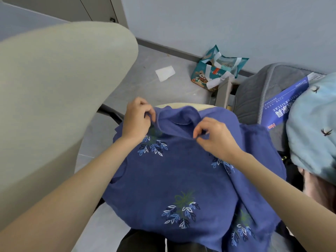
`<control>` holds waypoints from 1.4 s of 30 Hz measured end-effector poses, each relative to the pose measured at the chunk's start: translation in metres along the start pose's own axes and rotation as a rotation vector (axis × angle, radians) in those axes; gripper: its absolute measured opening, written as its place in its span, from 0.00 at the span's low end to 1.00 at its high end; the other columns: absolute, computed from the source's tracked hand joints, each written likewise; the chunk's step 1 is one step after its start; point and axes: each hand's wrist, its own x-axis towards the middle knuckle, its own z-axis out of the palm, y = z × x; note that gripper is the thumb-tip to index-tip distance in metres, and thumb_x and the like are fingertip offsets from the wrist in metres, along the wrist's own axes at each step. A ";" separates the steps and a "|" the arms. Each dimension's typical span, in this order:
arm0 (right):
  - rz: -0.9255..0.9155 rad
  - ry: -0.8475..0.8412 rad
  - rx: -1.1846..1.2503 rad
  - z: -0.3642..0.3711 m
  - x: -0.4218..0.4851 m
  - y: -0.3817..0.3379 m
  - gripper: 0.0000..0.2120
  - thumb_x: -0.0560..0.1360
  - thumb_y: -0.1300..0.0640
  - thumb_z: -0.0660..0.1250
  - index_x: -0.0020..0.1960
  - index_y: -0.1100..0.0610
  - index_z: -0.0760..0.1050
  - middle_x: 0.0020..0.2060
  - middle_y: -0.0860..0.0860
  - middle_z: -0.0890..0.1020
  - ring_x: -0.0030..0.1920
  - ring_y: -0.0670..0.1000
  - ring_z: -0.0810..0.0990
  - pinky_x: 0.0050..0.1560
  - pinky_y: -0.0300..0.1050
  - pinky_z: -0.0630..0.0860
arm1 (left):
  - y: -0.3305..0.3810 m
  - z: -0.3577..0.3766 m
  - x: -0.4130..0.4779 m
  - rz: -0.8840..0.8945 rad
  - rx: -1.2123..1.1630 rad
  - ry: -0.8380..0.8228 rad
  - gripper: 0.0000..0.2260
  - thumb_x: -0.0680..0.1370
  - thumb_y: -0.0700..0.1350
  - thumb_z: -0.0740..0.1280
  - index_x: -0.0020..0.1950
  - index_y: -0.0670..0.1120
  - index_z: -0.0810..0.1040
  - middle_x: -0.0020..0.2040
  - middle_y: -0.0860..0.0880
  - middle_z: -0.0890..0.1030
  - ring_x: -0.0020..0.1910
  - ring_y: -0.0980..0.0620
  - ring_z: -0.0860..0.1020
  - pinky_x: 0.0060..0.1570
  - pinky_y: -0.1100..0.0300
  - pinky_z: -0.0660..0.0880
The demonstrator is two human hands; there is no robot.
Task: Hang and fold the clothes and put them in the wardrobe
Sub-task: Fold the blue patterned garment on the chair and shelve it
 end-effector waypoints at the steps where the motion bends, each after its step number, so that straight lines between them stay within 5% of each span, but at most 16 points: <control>1: -0.002 -0.102 -0.085 0.003 -0.007 0.000 0.11 0.68 0.66 0.67 0.38 0.50 0.78 0.38 0.43 0.77 0.43 0.48 0.75 0.44 0.47 0.75 | -0.007 0.000 -0.014 -0.014 0.082 -0.029 0.15 0.67 0.26 0.60 0.31 0.44 0.79 0.46 0.48 0.72 0.48 0.46 0.71 0.45 0.59 0.66; 5: 0.009 -0.363 -0.223 0.017 -0.030 0.000 0.05 0.73 0.56 0.69 0.47 0.48 0.80 0.45 0.41 0.80 0.47 0.47 0.76 0.50 0.44 0.73 | -0.029 0.008 -0.065 -0.237 0.304 -0.078 0.08 0.72 0.31 0.65 0.41 0.43 0.79 0.62 0.45 0.70 0.60 0.42 0.68 0.51 0.52 0.68; 9: 0.048 -0.250 -0.113 0.024 -0.048 -0.004 0.01 0.74 0.54 0.69 0.44 0.48 0.78 0.36 0.37 0.79 0.38 0.43 0.77 0.44 0.46 0.77 | -0.029 0.020 -0.101 -0.481 0.093 0.047 0.15 0.73 0.28 0.61 0.57 0.40 0.73 0.63 0.41 0.67 0.60 0.40 0.69 0.51 0.55 0.66; 14: -0.027 -0.255 -0.076 0.042 -0.076 -0.005 0.04 0.74 0.57 0.69 0.49 0.51 0.78 0.45 0.44 0.79 0.44 0.47 0.77 0.47 0.50 0.77 | -0.017 0.037 -0.153 -0.604 -0.050 0.186 0.24 0.76 0.32 0.60 0.72 0.42 0.63 0.71 0.40 0.60 0.70 0.43 0.62 0.59 0.57 0.62; 20: -0.084 -0.424 -0.164 0.079 -0.106 -0.012 0.10 0.75 0.53 0.69 0.56 0.50 0.76 0.51 0.45 0.76 0.52 0.48 0.76 0.49 0.47 0.75 | -0.021 0.059 -0.215 -0.874 -0.095 0.403 0.27 0.79 0.39 0.62 0.77 0.45 0.57 0.75 0.41 0.57 0.74 0.41 0.56 0.68 0.49 0.57; 25: -0.140 -0.557 -0.420 0.114 -0.123 -0.013 0.27 0.71 0.47 0.72 0.67 0.49 0.68 0.60 0.47 0.71 0.60 0.51 0.69 0.50 0.46 0.71 | -0.039 0.078 -0.253 -1.167 -0.314 0.431 0.28 0.79 0.42 0.64 0.76 0.44 0.57 0.72 0.39 0.62 0.69 0.38 0.64 0.64 0.46 0.64; 27: -0.215 -0.545 -0.593 0.124 -0.128 -0.008 0.27 0.72 0.47 0.71 0.67 0.50 0.67 0.61 0.48 0.69 0.61 0.53 0.67 0.53 0.47 0.69 | -0.047 0.085 -0.265 -1.155 -0.330 0.425 0.22 0.78 0.43 0.66 0.71 0.42 0.65 0.67 0.38 0.68 0.63 0.38 0.71 0.61 0.48 0.69; 31: -0.323 -0.487 -0.685 0.132 -0.133 0.001 0.11 0.79 0.49 0.62 0.59 0.50 0.74 0.57 0.48 0.72 0.59 0.52 0.68 0.55 0.46 0.68 | -0.054 0.089 -0.271 -1.026 -0.243 0.500 0.08 0.78 0.42 0.66 0.55 0.41 0.77 0.53 0.43 0.81 0.53 0.43 0.77 0.46 0.59 0.67; 34: -0.367 -0.497 -0.782 0.130 -0.135 0.004 0.10 0.82 0.53 0.57 0.59 0.52 0.74 0.56 0.49 0.74 0.59 0.52 0.70 0.55 0.47 0.68 | -0.048 0.086 -0.267 -1.003 -0.218 0.435 0.08 0.79 0.44 0.64 0.54 0.42 0.79 0.51 0.46 0.82 0.51 0.45 0.78 0.42 0.61 0.65; 39: -0.075 -0.240 -0.659 0.078 -0.118 0.014 0.10 0.81 0.55 0.60 0.55 0.59 0.76 0.54 0.56 0.74 0.55 0.60 0.75 0.49 0.52 0.71 | -0.016 0.087 -0.237 -0.761 -0.474 0.269 0.02 0.77 0.43 0.68 0.47 0.46 0.79 0.41 0.54 0.80 0.45 0.54 0.78 0.39 0.70 0.68; 42: 0.090 -0.092 -0.565 0.048 -0.106 0.029 0.08 0.79 0.60 0.61 0.54 0.62 0.76 0.55 0.60 0.74 0.49 0.65 0.76 0.45 0.55 0.70 | 0.003 0.086 -0.217 -0.673 -0.553 0.357 0.05 0.77 0.39 0.66 0.50 0.46 0.79 0.43 0.53 0.79 0.41 0.58 0.77 0.38 0.77 0.68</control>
